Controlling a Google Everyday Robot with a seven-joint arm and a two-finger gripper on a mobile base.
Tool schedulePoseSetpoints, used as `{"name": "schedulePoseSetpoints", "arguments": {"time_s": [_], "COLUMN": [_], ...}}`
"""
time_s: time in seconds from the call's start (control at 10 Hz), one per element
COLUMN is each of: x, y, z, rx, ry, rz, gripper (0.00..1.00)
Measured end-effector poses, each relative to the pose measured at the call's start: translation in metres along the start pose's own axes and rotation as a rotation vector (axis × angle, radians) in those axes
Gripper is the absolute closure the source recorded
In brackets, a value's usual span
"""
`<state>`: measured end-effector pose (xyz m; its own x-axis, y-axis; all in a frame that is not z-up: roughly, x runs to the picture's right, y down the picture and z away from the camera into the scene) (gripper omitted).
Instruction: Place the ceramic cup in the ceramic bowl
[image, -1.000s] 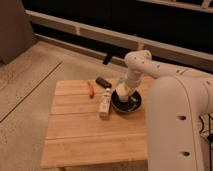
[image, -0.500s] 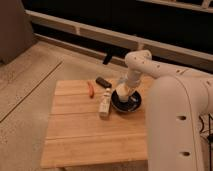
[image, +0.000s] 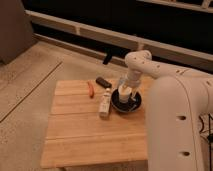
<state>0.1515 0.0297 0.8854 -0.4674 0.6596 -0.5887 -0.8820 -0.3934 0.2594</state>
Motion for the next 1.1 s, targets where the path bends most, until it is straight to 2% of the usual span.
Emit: {"name": "schedulePoseSetpoints", "arguments": {"time_s": [0.7, 1.0, 1.1], "x": [0.000, -0.006, -0.004], "y": [0.000, 0.017, 0.023], "z": [-0.003, -0.038, -0.045], "rx": [0.005, -0.021, -0.029], "ry": [-0.007, -0.100, -0.113], "rz": [-0.005, -0.020, -0.027], "gripper": [0.20, 0.20, 0.20]}}
